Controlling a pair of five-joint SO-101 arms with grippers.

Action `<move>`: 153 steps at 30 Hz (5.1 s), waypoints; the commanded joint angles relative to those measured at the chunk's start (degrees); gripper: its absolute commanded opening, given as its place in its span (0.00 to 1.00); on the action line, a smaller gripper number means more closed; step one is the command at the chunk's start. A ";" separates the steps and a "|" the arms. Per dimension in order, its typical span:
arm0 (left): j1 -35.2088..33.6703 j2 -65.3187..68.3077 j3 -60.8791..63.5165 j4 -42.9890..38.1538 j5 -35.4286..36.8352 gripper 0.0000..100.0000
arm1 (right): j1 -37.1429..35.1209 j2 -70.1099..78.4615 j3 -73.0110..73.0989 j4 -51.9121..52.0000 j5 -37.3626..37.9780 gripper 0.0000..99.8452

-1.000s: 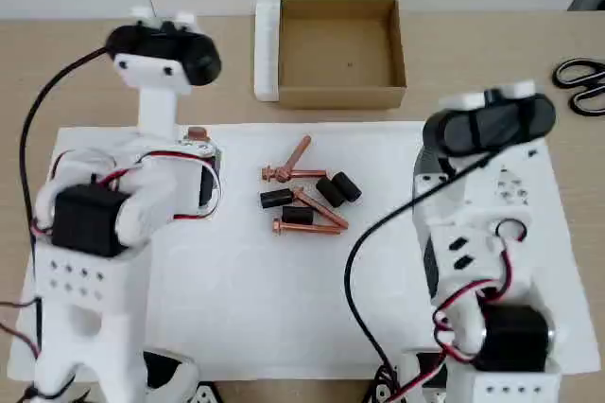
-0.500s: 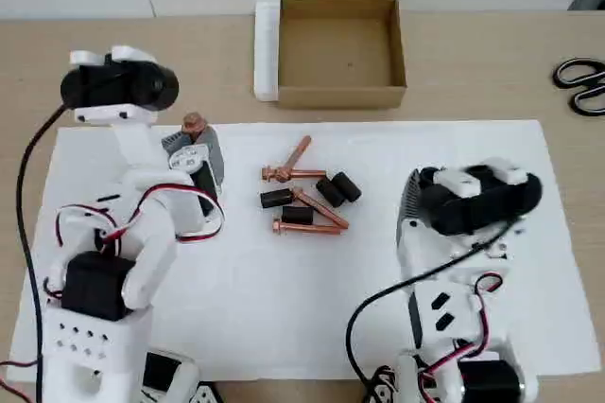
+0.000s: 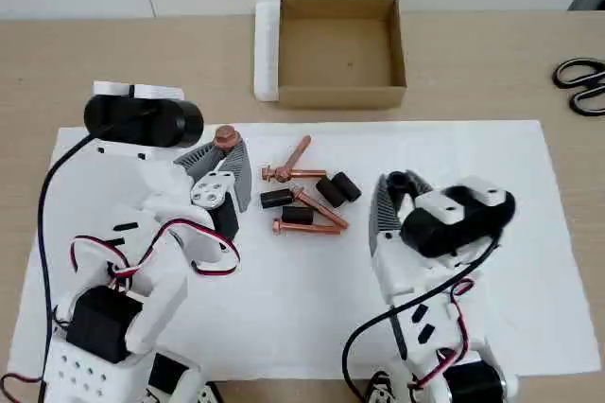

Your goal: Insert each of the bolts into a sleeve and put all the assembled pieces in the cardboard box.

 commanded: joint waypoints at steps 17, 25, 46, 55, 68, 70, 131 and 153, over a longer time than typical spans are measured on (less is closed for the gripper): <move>9.05 -0.70 -0.31 -4.92 1.49 0.01 | -17.36 -0.66 1.58 2.07 0.62 0.00; 10.46 -0.70 -0.40 -5.89 1.93 0.01 | -18.51 -0.66 3.08 2.24 0.35 0.00; 15.74 3.43 2.42 -10.29 4.04 0.01 | -22.73 -0.57 4.57 1.98 0.26 0.00; 15.82 4.40 2.86 -9.67 4.04 0.01 | -22.64 -0.57 4.57 1.80 0.26 0.00; 15.91 4.22 2.95 -5.19 3.96 0.01 | -22.29 -0.57 4.57 1.80 0.35 0.00; 15.91 4.22 2.95 -5.10 3.96 0.01 | -22.29 -0.66 4.57 1.80 0.44 0.00; -30.77 2.11 -9.45 16.44 -14.24 0.22 | -14.37 -0.66 2.37 1.71 1.05 0.00; -34.90 1.67 7.08 20.92 -19.96 0.22 | 2.95 62.29 -53.36 -12.62 13.63 0.00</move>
